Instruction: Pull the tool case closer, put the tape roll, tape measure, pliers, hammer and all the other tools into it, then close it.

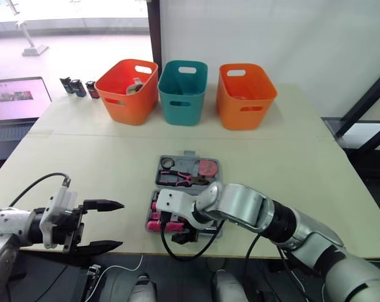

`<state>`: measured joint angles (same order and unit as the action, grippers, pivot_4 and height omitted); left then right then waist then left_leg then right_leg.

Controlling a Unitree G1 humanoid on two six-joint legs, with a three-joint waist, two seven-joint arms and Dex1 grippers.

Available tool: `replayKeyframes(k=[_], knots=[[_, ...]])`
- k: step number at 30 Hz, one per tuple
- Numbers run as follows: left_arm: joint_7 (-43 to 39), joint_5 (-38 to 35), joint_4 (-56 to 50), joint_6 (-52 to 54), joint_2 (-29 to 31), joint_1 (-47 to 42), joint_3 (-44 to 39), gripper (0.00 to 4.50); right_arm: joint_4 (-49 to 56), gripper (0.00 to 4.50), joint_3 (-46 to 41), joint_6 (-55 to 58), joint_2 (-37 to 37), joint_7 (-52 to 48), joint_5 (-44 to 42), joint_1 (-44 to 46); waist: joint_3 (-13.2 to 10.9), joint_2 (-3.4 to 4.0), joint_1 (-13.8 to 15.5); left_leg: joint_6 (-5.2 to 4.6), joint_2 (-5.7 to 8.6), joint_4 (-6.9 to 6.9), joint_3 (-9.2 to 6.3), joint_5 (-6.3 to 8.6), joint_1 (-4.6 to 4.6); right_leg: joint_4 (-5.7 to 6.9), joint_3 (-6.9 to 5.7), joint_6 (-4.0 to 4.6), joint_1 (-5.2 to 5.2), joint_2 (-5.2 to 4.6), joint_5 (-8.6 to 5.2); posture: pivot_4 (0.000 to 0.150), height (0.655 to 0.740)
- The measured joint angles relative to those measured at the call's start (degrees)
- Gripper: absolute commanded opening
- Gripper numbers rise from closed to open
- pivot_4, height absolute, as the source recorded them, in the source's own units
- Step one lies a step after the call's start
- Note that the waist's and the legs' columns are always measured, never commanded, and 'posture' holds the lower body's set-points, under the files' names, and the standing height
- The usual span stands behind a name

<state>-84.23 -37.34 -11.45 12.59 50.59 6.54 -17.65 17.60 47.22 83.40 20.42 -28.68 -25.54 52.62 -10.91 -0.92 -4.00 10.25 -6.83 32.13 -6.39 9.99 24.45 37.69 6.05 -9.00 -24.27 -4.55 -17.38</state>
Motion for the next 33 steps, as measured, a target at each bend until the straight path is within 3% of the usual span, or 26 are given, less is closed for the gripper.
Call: replayKeyframes(k=[7,8,11,15,17,25,33], knots=[[0.1,-0.2,0.0,0.5,0.0,-0.4,0.0,4.50,2.5,4.12,-5.4,1.3,2.3,-1.2,-0.6,0.0,0.0,0.00,0.1,0.00,0.00,0.00,0.00,0.00,0.01,0.00,0.00,0.01,0.00,0.00,0.00,0.150,0.7400],[0.2,-0.2,0.1,0.5,0.0,-0.6,0.1,4.50,3.0,3.89,-6.9,1.4,2.9,-1.3,-0.7,-0.1,0.0,0.00,0.1,0.00,0.00,0.00,0.00,0.00,0.01,0.00,0.00,0.00,0.00,0.00,0.00,0.150,0.7400],[0.3,-0.1,0.3,0.4,-0.1,-0.8,0.3,4.50,4.9,2.87,-10.3,2.4,4.7,-1.7,-1.3,-1.5,0.0,-0.01,0.1,0.00,0.00,0.00,0.00,0.00,0.01,0.00,0.00,0.06,0.00,0.00,-0.04,0.150,0.7400],[0.3,0.6,2.0,0.2,-0.2,-1.9,1.1,4.50,8.6,0.79,-13.4,-1.5,7.3,-2.1,-1.7,-6.9,0.0,-0.02,0.1,0.00,0.00,-0.01,-0.01,0.00,0.01,-0.01,0.00,0.06,0.00,0.00,-0.05,0.150,0.7400],[0.3,0.6,2.4,-0.2,-0.7,-2.4,1.3,4.50,9.7,0.05,-14.2,-3.5,7.3,-2.2,-1.7,-9.2,0.0,-0.02,0.0,0.00,0.00,0.00,0.00,0.00,0.01,0.00,0.00,0.07,-0.01,0.00,-0.04,0.150,0.7400],[0.0,0.7,3.6,-0.6,-0.9,-2.9,1.7,4.50,7.7,0.05,-13.0,-23.1,7.8,-3.9,3.3,-22.5,0.0,-0.06,0.2,0.01,0.00,0.06,0.00,0.00,0.01,-0.01,0.01,0.09,0.05,0.00,-0.05,0.150,0.7400],[-0.2,0.7,3.6,-0.6,-0.9,-3.6,1.7,4.50,2.6,0.05,-12.3,-33.3,7.4,-5.3,8.7,-26.9,0.0,-0.07,0.1,0.01,0.00,0.05,0.00,-0.01,0.00,-0.01,0.01,0.10,0.06,0.01,-0.06,0.150,0.7400]])
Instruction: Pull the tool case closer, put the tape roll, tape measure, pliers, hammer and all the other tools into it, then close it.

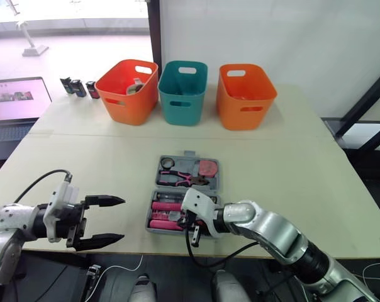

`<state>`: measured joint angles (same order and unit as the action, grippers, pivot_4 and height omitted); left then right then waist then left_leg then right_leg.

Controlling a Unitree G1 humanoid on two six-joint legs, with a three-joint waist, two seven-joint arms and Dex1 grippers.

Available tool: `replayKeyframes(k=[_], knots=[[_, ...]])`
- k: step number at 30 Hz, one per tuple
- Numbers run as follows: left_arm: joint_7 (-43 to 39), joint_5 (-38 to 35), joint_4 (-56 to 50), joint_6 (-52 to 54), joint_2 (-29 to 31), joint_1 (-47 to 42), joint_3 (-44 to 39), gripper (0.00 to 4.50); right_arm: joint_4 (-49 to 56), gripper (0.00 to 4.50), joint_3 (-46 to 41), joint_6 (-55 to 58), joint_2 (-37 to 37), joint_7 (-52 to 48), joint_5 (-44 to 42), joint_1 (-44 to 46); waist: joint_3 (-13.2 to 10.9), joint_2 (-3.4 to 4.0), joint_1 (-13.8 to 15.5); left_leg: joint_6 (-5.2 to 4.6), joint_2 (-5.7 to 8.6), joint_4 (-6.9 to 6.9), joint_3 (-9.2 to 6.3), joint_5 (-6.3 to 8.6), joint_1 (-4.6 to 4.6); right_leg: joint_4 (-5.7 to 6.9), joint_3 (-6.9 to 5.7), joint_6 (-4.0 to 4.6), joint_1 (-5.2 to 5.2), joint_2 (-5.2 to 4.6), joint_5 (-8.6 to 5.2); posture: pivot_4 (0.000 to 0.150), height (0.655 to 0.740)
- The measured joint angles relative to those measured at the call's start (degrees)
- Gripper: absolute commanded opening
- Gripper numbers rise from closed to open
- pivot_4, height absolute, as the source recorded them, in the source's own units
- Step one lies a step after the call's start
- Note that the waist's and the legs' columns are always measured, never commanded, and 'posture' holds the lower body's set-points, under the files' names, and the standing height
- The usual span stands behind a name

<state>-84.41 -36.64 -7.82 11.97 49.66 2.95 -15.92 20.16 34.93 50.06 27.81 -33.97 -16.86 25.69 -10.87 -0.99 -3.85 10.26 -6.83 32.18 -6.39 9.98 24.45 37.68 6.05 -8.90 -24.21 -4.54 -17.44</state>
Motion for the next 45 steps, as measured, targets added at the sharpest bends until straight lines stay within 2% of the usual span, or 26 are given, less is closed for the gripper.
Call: replayKeyframes(k=[10,15,20,23,26,29,30,32,35,38,45], knots=[[0.0,0.0,-0.1,0.0,0.0,0.4,0.0,4.50,-2.9,0.05,1.9,-4.0,0.0,-1.8,6.5,-0.4,0.1,-0.06,0.1,0.00,0.00,0.00,0.00,0.00,-0.16,-0.02,0.00,0.02,0.21,0.00,-0.02,0.150,0.7400],[0.0,0.0,-0.2,0.0,0.0,0.8,0.0,4.50,-3.3,0.05,2.4,-3.6,0.0,-2.4,8.3,-0.5,0.1,-0.12,0.3,0.01,0.00,-0.08,0.01,0.01,-0.68,-0.34,-0.01,0.05,0.81,0.00,-0.05,0.150,0.7400],[1.5,0.1,-0.2,0.4,0.0,0.8,-0.1,4.50,-2.9,0.05,-1.1,-4.8,-1.6,-3.1,7.5,-2.5,0.2,-0.25,0.9,0.01,0.00,-0.11,0.01,0.02,-0.77,-0.42,-0.01,0.05,0.93,0.00,-0.05,0.150,0.7400],[8.4,1.1,-0.1,2.4,-2.9,-1.6,0.0,4.50,-0.8,0.05,-4.9,-5.0,-3.1,-4.1,4.5,-3.3,0.2,-0.16,1.3,0.01,0.00,-0.09,0.00,0.02,-0.73,-0.40,0.00,0.04,0.89,0.00,-0.03,0.150,0.7400],[19.9,1.7,1.3,8.5,-6.9,-5.9,0.6,4.50,4.3,0.05,-12.9,-3.9,-4.9,-3.9,0.4,-0.3,0.2,-0.22,1.4,0.01,0.00,-0.05,0.00,0.02,-0.73,-0.40,-0.01,0.00,0.95,0.00,-0.01,0.150,0.7400],[26.6,2.5,4.8,12.2,-10.2,-8.9,1.5,4.50,4.1,0.05,-20.5,-0.7,-4.8,-2.0,-1.9,1.7,0.2,-0.25,1.6,0.01,0.00,-0.07,0.00,0.02,-0.74,-0.44,-0.02,-0.09,0.99,0.00,0.02,0.150,0.7400],[28.3,2.7,6.5,12.8,-11.8,-10.3,1.7,3.98,1.9,0.00,-22.3,0.3,-4.5,-0.6,-1.6,1.9,0.2,-0.25,1.8,0.01,0.01,-0.07,-0.01,0.02,-0.75,-0.44,-0.05,-0.09,0.99,0.00,0.03,0.150,0.7400],[30.3,3.1,10.0,13.5,-14.2,-13.0,2.8,3.24,-3.7,0.00,-23.9,1.6,-1.7,1.8,0.7,1.9,0.2,-0.26,2.0,0.01,0.01,-0.05,-0.01,0.02,-0.74,-0.45,-0.05,-0.07,0.99,0.00,0.02,0.150,0.7400],[32.0,4.6,14.8,13.7,-16.7,-17.1,4.4,1.63,-9.5,0.00,-24.4,1.6,2.2,2.6,3.5,0.1,0.2,-0.24,2.1,0.00,0.01,-0.10,-0.01,0.02,-0.74,-0.43,-0.05,-0.19,0.95,0.00,0.07,0.150,0.7400],[32.5,8.3,19.2,11.9,-18.3,-21.0,8.0,0.05,-12.5,0.00,-23.3,-0.2,2.7,2.0,4.9,-1.1,0.2,-0.24,1.5,0.00,0.01,-0.07,-0.01,0.01,-0.74,-0.44,-0.05,-0.24,0.98,0.01,0.10,0.150,0.7400],[31.0,16.8,30.3,4.7,-20.4,-23.8,15.2,0.05,-14.8,0.00,-20.9,-1.8,4.5,1.9,8.4,-2.7,0.2,-0.22,1.5,0.00,0.01,-0.06,-0.01,0.01,-0.77,-0.44,-0.05,-0.25,1.02,0.01,0.10,0.150,0.7400]])
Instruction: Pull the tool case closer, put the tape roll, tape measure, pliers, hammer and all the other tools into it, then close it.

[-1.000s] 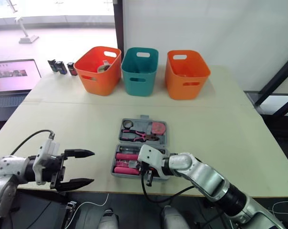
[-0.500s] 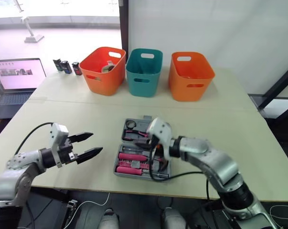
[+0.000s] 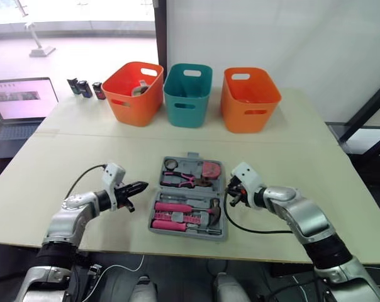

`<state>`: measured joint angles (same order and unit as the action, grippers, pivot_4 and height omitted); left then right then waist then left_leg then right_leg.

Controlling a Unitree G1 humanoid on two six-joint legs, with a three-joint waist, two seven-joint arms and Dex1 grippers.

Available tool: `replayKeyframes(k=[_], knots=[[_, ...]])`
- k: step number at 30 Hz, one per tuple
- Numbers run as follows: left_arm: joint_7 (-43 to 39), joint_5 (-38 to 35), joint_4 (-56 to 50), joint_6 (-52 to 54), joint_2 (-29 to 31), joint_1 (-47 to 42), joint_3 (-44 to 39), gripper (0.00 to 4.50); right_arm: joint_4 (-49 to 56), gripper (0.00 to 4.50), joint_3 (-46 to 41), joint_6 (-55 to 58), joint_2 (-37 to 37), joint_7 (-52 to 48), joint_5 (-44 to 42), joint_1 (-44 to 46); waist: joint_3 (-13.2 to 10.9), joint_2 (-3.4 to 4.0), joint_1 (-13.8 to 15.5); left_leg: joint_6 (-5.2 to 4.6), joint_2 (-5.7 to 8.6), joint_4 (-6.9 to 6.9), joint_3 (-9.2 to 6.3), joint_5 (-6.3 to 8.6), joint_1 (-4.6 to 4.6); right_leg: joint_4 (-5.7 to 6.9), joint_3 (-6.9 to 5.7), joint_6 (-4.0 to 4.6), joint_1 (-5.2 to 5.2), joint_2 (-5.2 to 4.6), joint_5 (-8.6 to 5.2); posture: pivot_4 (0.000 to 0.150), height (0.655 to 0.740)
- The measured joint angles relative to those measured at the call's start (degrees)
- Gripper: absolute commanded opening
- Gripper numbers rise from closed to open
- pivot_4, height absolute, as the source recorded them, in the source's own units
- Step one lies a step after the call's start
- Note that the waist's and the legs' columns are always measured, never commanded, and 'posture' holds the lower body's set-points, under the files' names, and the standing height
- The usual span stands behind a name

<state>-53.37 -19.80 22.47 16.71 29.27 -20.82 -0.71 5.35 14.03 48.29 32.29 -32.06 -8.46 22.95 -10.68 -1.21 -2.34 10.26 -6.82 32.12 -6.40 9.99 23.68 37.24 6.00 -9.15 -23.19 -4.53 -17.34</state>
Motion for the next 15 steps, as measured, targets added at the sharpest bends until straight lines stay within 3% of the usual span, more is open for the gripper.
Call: replayKeyframes(k=[15], knots=[[-1.6,10.5,5.5,-7.5,-4.0,-4.7,6.9,0.05,0.7,0.00,6.6,5.4,-0.9,-0.7,4.9,3.8,0.0,-0.01,0.0,0.01,0.00,0.00,-0.01,-0.01,-0.23,-0.03,-0.01,-0.02,0.30,0.00,-0.02,0.150,0.7400]])
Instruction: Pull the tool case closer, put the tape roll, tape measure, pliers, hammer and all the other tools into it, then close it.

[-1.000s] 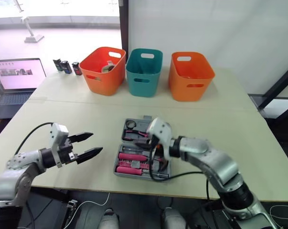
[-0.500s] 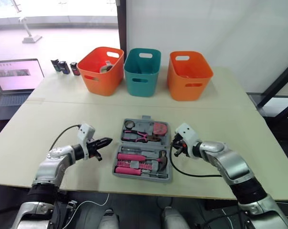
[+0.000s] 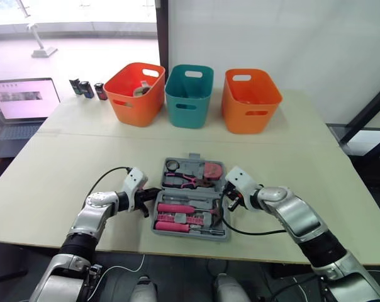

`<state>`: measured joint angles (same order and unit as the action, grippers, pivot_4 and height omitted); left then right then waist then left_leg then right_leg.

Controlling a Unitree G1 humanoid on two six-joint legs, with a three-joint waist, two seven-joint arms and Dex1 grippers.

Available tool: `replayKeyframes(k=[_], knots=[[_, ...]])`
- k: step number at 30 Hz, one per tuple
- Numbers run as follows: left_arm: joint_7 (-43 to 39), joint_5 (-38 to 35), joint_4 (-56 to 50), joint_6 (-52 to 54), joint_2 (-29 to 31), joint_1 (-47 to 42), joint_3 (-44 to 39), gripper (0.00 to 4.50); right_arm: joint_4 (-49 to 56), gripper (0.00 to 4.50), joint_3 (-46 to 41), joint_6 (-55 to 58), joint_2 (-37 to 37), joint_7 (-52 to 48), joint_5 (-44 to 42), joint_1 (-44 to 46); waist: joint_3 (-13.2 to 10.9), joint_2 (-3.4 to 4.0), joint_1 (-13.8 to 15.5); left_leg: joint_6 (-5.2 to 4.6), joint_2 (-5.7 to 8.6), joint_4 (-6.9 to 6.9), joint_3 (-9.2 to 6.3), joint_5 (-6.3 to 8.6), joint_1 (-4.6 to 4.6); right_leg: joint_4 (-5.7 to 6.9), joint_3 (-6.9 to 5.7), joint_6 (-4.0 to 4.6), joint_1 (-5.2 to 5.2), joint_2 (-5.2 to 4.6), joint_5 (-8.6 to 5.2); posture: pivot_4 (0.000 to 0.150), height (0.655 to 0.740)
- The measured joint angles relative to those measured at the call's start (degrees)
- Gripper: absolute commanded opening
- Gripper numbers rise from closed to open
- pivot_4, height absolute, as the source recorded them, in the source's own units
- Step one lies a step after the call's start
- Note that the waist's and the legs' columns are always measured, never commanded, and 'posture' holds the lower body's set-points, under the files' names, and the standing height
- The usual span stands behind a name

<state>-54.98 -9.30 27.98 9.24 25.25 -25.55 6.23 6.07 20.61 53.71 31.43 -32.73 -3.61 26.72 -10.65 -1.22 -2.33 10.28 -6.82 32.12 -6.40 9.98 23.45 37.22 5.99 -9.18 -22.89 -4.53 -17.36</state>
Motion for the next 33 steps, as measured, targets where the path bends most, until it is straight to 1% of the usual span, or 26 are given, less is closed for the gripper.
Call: replayKeyframes(k=[7,15,18,33], knots=[[-2.7,1.9,-3.6,-0.7,1.2,1.6,1.7,0.05,5.0,0.00,2.2,6.6,0.5,-1.3,0.2,0.1,0.0,0.02,0.1,-0.01,0.00,-0.08,0.00,0.01,0.00,0.00,-0.05,-0.09,0.02,0.00,-0.07,0.150,0.7400],[-3.8,1.7,-10.4,-0.1,3.7,7.2,1.6,0.05,14.4,0.00,2.0,14.5,0.8,-1.4,-0.5,-4.2,0.0,0.02,-0.1,-0.08,0.00,-0.07,0.00,0.05,0.01,0.00,-0.09,-0.12,0.03,-0.01,-0.11,0.150,0.7400],[-3.8,1.6,-11.2,0.5,3.8,7.6,1.5,0.05,15.1,0.00,1.9,15.4,0.5,-1.2,-0.5,-4.6,0.0,0.02,-0.1,-0.07,0.00,-0.01,0.01,0.05,0.01,0.01,-0.09,0.09,0.05,-0.01,-0.19,0.150,0.7400],[-3.6,1.8,-11.4,0.5,3.8,8.0,1.5,0.05,15.0,0.00,1.4,15.5,0.1,-0.5,-0.6,-4.7,0.0,0.02,-0.2,-0.07,0.00,-0.01,0.00,0.04,-0.04,0.00,-0.09,0.11,0.10,-0.01,-0.19,0.150,0.7400]])
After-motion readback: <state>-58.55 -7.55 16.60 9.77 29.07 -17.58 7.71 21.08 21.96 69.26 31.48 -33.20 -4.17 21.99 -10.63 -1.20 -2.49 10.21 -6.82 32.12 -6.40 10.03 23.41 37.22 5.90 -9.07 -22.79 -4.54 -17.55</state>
